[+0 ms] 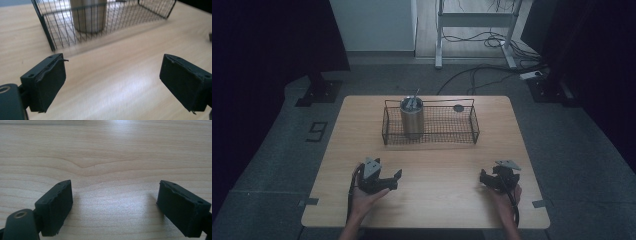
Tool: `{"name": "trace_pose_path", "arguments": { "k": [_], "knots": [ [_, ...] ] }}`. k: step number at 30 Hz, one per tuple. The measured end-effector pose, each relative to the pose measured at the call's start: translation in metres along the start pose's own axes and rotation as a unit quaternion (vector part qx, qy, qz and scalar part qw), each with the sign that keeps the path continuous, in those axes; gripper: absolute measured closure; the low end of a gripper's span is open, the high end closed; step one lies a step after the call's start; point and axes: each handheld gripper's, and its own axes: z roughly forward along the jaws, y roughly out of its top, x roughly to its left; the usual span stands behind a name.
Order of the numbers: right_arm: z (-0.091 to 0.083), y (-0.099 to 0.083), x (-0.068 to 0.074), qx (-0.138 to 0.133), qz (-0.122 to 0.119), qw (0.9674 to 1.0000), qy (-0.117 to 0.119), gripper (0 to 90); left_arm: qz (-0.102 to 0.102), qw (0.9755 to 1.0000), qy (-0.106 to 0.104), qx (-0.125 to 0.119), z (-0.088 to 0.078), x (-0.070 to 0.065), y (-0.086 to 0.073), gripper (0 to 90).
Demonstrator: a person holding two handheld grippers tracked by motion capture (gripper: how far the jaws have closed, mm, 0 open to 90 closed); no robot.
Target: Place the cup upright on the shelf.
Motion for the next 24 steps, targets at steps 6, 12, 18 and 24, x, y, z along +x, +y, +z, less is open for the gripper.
{"name": "trace_pose_path", "arguments": {
  "k": [6, 12, 18, 24],
  "knots": [
    [0.000, 0.000, 0.000, 0.000, 0.000, 1.0000, 0.000, 12.9, 0.009, 0.9997, -0.004, 0.020, -0.002, -0.003, -0.015, 6.7],
    [0.000, 0.000, 0.000, 0.000, 0.000, 1.0000, -0.001, 12.9, -0.012, 0.9996, -0.005, 0.026, -0.006, -0.001, -0.027, 7.2],
    [0.000, 0.000, 0.000, 0.000, 0.000, 1.0000, -0.001, 13.0, -0.018, 0.9994, -0.005, 0.029, -0.007, 0.000, -0.032, 7.5],
    [0.000, 0.000, 0.000, 0.000, 0.001, 1.0000, -0.001, 12.9, -0.019, 0.9993, -0.007, 0.031, -0.006, 0.001, -0.034, 8.4]
  ]
}}
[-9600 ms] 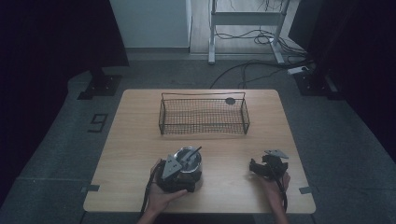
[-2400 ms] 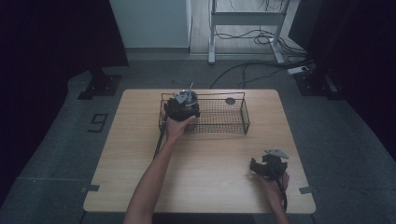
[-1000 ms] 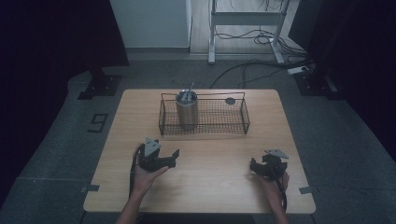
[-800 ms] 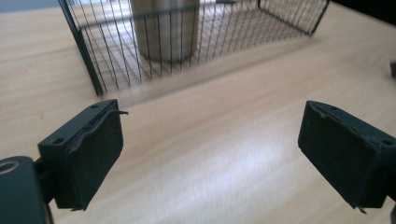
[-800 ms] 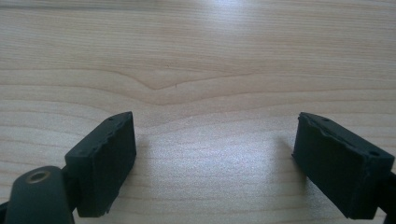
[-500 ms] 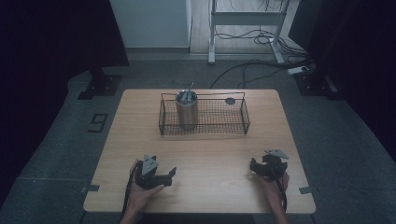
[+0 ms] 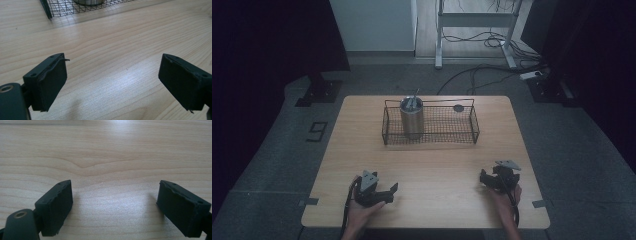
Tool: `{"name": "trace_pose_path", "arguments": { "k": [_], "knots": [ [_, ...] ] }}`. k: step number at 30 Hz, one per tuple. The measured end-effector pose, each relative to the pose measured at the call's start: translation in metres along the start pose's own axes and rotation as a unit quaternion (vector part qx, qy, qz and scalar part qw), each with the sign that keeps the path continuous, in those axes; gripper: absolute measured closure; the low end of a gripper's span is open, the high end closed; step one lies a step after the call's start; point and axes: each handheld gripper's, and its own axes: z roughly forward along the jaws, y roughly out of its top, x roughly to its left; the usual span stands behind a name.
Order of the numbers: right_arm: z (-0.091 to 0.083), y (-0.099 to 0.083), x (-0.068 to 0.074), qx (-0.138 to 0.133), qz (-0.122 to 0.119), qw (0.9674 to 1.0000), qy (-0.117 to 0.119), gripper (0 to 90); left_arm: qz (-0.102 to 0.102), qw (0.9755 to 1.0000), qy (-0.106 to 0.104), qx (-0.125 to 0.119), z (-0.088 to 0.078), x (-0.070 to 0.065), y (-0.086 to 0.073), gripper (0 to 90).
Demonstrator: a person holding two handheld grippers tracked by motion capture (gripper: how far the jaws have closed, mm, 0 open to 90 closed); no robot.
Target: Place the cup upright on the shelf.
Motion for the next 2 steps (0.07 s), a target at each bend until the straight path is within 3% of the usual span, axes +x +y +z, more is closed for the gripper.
{"name": "trace_pose_path", "arguments": {
  "k": [2],
  "knots": [
    [0.0000, 0.0000, 0.0000, 0.000, 0.000, 1.0000, 0.000, 12.9, 0.001, 1.0000, -0.001, 0.002, 0.0004, 0.0001, -0.0009, 8.7]
  ]
}}
